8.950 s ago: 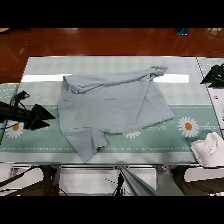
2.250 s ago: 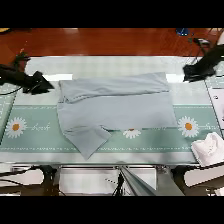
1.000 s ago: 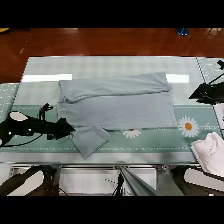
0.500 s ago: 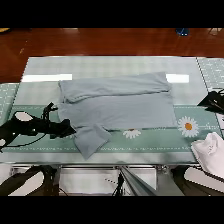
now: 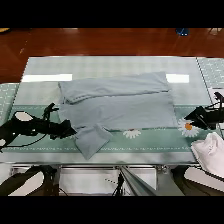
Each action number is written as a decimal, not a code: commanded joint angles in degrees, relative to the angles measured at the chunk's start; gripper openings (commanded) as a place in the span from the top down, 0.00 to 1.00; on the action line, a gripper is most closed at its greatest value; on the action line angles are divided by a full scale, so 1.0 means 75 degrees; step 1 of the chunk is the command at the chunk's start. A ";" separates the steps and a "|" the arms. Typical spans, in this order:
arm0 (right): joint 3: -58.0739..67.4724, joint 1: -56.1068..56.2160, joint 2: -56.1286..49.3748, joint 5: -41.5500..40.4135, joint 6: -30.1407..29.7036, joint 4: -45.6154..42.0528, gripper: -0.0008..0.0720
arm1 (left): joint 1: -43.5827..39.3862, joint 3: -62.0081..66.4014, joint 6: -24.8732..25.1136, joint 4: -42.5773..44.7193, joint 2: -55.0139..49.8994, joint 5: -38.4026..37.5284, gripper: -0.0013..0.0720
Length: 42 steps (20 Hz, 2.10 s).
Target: Fold the shirts.
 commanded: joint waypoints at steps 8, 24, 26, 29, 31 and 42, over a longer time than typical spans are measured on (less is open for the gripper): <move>-0.1017 0.1204 -0.0006 -0.1268 0.0085 0.0702 0.30 | -0.0003 0.0012 0.0052 -0.0003 0.0006 -0.0006 0.96; 0.1632 0.2876 0.0358 -0.2387 0.0679 0.1518 0.96 | 0.0901 0.3587 0.0423 -0.0326 0.0341 -0.0662 0.96; 0.2221 0.3459 0.0052 -0.3232 0.0851 0.1480 0.96 | 0.0877 0.3955 0.0423 -0.0519 0.0192 -0.0128 0.96; 0.2824 0.3899 -0.0662 -0.4491 0.1285 0.1466 0.96 | 0.0886 0.4240 0.0417 -0.0778 -0.0391 0.0493 0.96; 0.3133 0.3990 -0.1198 -0.4873 0.1378 0.1501 0.96 | 0.0883 0.4433 0.0425 -0.1195 -0.1011 0.0781 0.96; 0.3401 0.3990 -0.2789 -0.5648 0.1373 0.1897 0.96 | 0.0618 0.6376 0.0428 -0.1836 -0.4109 0.0749 0.95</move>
